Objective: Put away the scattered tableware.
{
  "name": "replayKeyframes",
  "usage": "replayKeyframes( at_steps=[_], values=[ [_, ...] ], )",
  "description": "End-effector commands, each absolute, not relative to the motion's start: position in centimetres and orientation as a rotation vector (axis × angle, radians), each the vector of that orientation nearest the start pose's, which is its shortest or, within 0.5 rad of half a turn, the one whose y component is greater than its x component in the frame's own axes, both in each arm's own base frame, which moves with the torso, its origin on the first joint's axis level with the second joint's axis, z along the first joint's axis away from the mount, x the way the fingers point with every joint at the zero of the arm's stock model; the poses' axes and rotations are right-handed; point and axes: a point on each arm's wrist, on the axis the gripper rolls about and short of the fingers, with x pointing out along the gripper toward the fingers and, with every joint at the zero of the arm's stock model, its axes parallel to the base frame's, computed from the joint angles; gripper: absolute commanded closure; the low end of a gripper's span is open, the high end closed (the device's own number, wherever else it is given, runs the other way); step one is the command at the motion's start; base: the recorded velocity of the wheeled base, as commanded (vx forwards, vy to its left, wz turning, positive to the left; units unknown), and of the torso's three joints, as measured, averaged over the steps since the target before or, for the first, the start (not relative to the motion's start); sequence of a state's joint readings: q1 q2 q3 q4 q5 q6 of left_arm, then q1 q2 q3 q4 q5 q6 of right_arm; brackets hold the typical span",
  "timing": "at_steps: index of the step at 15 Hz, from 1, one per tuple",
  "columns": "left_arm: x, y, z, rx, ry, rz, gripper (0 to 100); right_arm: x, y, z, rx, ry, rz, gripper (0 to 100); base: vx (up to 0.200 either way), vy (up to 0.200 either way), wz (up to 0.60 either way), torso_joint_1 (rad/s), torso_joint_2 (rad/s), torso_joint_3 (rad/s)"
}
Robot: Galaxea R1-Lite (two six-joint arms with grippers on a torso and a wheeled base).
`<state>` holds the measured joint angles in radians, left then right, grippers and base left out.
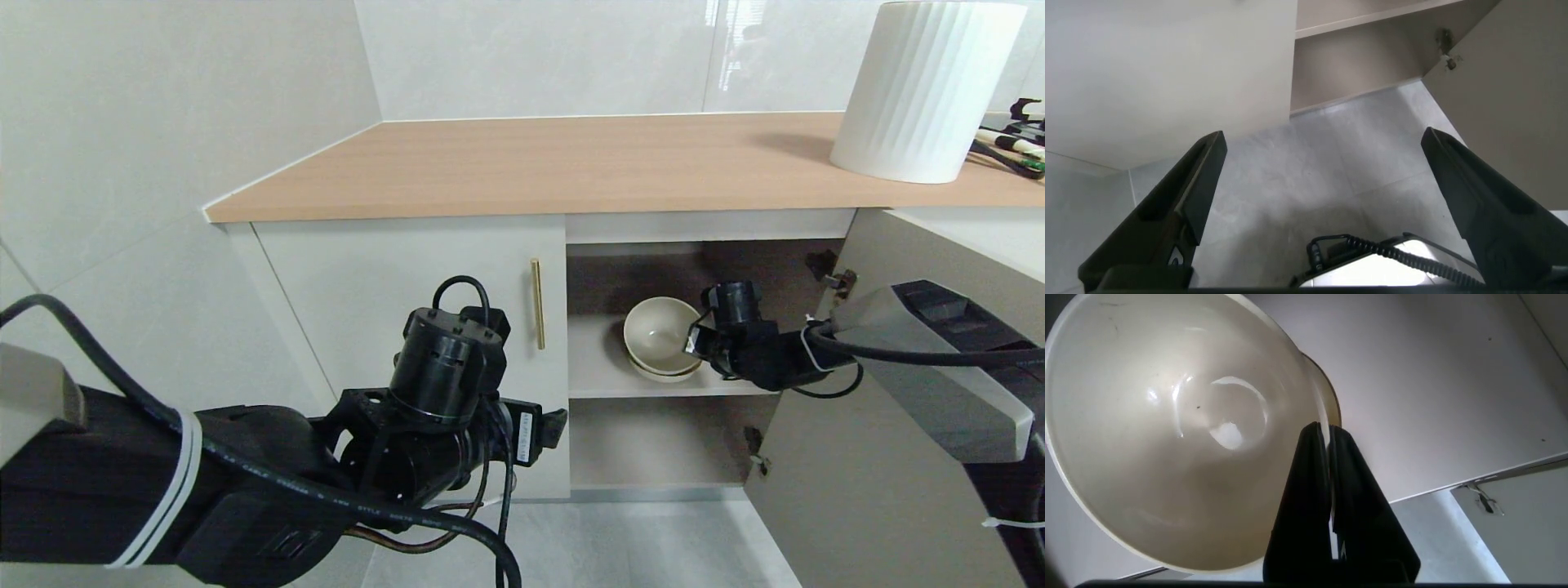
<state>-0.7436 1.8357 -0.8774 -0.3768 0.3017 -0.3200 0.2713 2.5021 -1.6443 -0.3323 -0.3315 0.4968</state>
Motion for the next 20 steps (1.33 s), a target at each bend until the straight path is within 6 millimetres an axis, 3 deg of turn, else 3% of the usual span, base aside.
replayKeyframes(
  at_steps=[1, 2, 9, 12, 14, 16, 19, 20],
  values=[
    [24.4, -21.5, 13.5, -0.017, 0.566, -0.340, 0, 48.3, 12.7, 4.5, 0.331, 0.475, -0.179, 100, 0.000, 0.000, 0.00, 0.000, 0.00, 0.000],
    [24.4, -21.5, 13.5, -0.018, 0.567, -0.342, 0, 48.3, 12.7, 4.5, 0.328, 0.482, -0.181, 0, 0.000, 0.000, 0.00, 0.000, 0.00, 0.000],
    [24.4, -21.4, 13.6, -0.019, 0.564, -0.339, 0, 48.1, 12.8, 4.7, 0.326, 0.492, -0.174, 0, 0.000, 0.000, 0.00, 0.000, 0.00, 0.000],
    [24.6, -21.2, 13.6, -0.022, 0.562, -0.332, 0, 47.1, 12.9, 6.6, 0.326, 0.518, -0.166, 0, 0.000, 0.000, 0.00, 0.000, 0.00, 0.000],
    [24.9, -20.6, 14.1, -0.039, 0.544, -0.301, 0, 44.7, 13.4, 8.8, 0.323, 0.582, -0.106, 0, 0.000, 0.000, 0.00, 0.000, 0.00, 0.000],
    [24.4, -19.3, 15.4, -0.078, 0.509, -0.271, 0, 40.9, 13.6, 11.1, 0.305, 0.660, -0.044, 0, 0.000, 0.000, 0.00, 0.000, 0.00, 0.000],
    [23.2, -16.1, 17.1, -0.109, 0.467, -0.222, 0, 35.7, 13.3, 15.9, 0.290, 0.672, 0.033, 0, 0.000, 0.000, 0.00, 0.000, 0.00, 0.000],
    [22.1, -14.8, 17.7, -0.115, 0.450, -0.214, 0, 32.7, 12.6, 18.1, 0.280, 0.677, 0.050, 0, 0.000, 0.000, 0.00, 0.000, 0.00, 0.000]
  ],
)
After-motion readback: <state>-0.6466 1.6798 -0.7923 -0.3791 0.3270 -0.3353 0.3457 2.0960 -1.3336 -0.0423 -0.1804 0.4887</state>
